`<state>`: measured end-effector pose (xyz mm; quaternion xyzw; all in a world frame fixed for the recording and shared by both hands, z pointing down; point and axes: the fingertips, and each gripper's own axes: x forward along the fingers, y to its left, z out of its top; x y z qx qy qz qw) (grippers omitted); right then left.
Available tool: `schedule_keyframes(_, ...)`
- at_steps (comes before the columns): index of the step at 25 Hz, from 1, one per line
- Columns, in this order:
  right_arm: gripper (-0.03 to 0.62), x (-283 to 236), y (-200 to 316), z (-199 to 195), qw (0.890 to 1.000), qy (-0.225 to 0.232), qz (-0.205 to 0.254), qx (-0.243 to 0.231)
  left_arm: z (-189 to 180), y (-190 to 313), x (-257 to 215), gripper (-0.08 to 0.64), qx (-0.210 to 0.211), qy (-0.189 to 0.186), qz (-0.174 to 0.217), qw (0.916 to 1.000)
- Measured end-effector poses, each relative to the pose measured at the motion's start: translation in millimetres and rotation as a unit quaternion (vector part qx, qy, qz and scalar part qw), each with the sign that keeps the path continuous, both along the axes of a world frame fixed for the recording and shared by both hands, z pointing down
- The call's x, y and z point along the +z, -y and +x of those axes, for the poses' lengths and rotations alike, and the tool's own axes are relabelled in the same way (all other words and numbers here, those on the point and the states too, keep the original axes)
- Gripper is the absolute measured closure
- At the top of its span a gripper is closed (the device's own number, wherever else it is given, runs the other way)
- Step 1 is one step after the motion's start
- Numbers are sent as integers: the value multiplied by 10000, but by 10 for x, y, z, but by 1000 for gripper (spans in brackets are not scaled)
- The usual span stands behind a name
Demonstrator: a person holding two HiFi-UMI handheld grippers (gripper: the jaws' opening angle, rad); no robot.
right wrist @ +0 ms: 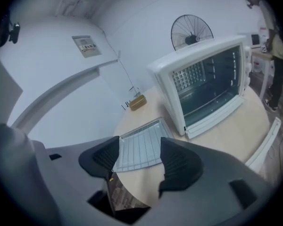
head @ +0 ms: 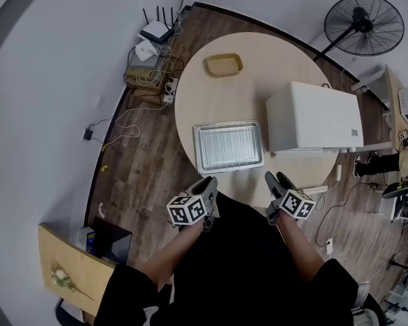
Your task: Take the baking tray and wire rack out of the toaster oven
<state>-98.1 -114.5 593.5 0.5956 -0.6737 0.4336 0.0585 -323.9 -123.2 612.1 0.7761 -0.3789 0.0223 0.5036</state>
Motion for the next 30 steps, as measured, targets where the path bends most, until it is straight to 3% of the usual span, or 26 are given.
schedule_keyframes(4,404,-349,-273,186,9980,-242,351,461,197,-76,-275,531,503,294,870,9945)
schedule_keyframes(8,579,-617,-600,449,9937,-627,597,705,435,-155,-551,540,735,485,1517,9845)
schedule_keyframes(13,591,-903,-790,708,9879,-1109,1007,405,739,-381,-928,540,713,698,2051,9736)
schedule_keyframes(17,591,-1234,-864,937,9721,-1039,2104,44,986,-622,-1118,540,459,852,2337,9675)
schedule_keyframes(19,591,-1303,-1004,1215,9669,-1065,2317,-109,1191,-794,-1203,538,288,895,2513,9633)
schedule_keyframes(21,591,-1313,-1168,1502,9608,-1403,2358,-401,1382,-960,-1239,538,99,1097,2638,9583)
schedule_keyframes(25,591,-1399,-1476,1954,9354,-2179,2599,-1004,1672,-1292,-1283,538,-484,1666,2808,9439)
schedule_keyframes(27,591,-1459,-1643,2159,9337,-2057,2699,-1142,1902,-1516,-1299,538,-753,1820,2794,9398)
schedule_keyframes(30,591,-1451,-1924,2452,9413,-1615,2697,-1229,2317,-1863,-1303,538,-941,1970,2710,9375)
